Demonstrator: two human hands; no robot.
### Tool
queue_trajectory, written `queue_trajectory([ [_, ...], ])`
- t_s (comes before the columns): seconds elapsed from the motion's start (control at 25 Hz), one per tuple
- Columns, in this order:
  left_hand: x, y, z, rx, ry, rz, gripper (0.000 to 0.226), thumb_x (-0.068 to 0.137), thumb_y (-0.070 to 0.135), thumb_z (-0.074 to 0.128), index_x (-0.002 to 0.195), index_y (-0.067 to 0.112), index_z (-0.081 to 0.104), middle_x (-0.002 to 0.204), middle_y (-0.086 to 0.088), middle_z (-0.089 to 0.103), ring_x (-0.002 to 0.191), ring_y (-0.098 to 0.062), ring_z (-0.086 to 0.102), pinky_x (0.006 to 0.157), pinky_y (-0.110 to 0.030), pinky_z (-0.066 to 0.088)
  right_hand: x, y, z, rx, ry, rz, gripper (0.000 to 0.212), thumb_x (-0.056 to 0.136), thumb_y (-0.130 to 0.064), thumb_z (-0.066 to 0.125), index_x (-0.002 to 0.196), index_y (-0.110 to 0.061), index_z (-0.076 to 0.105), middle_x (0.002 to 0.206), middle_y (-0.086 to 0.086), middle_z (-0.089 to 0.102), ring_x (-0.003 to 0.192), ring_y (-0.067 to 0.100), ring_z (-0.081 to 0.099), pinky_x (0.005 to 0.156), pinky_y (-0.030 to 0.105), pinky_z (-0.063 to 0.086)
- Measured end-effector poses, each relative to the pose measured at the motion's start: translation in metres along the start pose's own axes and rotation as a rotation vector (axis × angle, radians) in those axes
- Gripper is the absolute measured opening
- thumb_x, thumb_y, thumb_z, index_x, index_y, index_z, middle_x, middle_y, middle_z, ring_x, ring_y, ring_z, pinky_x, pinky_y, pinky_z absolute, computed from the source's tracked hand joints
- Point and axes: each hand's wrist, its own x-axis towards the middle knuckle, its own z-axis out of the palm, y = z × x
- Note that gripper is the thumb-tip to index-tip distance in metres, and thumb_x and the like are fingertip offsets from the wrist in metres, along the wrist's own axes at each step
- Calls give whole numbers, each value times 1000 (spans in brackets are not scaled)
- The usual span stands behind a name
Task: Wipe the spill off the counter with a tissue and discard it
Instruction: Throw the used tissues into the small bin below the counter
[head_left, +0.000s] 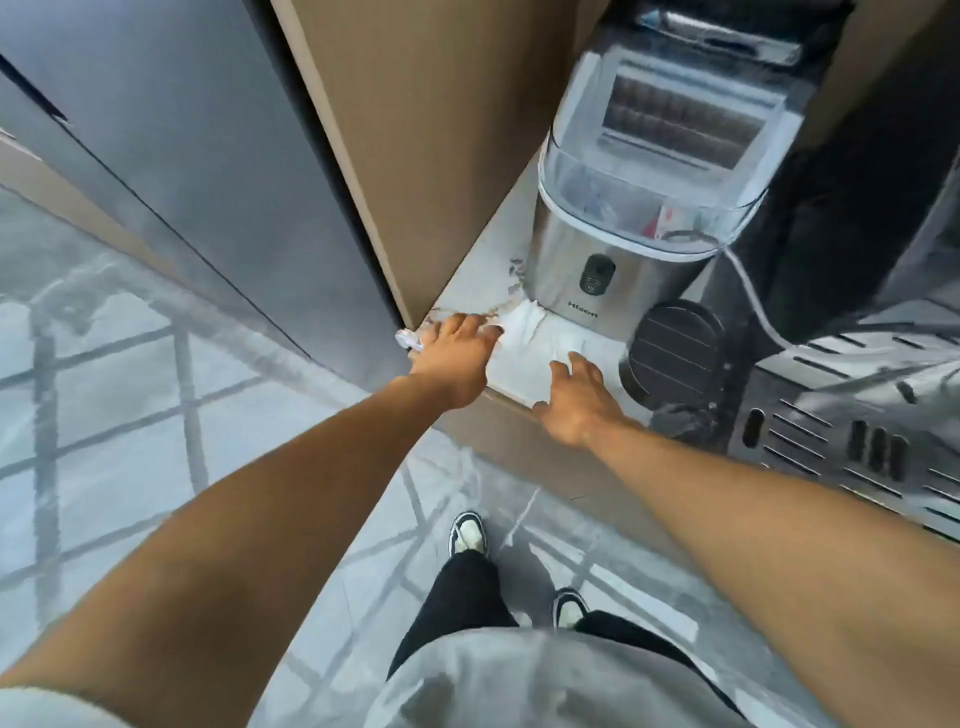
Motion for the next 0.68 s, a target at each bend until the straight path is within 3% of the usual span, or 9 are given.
queue_trajectory([
  [0.16, 36, -9, 10, -21, -49, 181, 63, 84, -4, 44, 142, 20, 47, 147, -8, 44, 136, -33, 35, 112, -48, 33, 20, 4, 4, 25, 183, 129, 56, 92, -22, 55, 143, -12, 33, 150, 12, 25, 132, 33, 31, 105, 43, 38],
  [0.32, 78, 3, 15, -37, -9, 356, 59, 85, -7, 48, 138, 18, 54, 144, -8, 50, 131, -32, 42, 102, -46, 43, 41, 12, 5, 6, 226, 196, 60, 87, -6, 54, 144, -17, 35, 139, 13, 37, 120, 35, 39, 100, 45, 41],
  [0.52, 96, 2, 30, 23, -124, 408, 60, 85, -5, 52, 140, 20, 53, 150, -3, 43, 139, -28, 34, 107, -48, 41, 52, 17, 11, 33, 251, 217, 51, 92, -11, 54, 141, -20, 43, 133, 10, 39, 116, 34, 42, 98, 44, 43],
  [0.68, 104, 1, 34, 0, -102, 427, 45, 90, 0, 53, 132, 12, 61, 141, -6, 51, 130, -31, 41, 104, -46, 44, 57, 17, 12, 88, 308, 257, 43, 92, -12, 56, 134, -20, 51, 127, 11, 44, 113, 34, 48, 98, 45, 45],
])
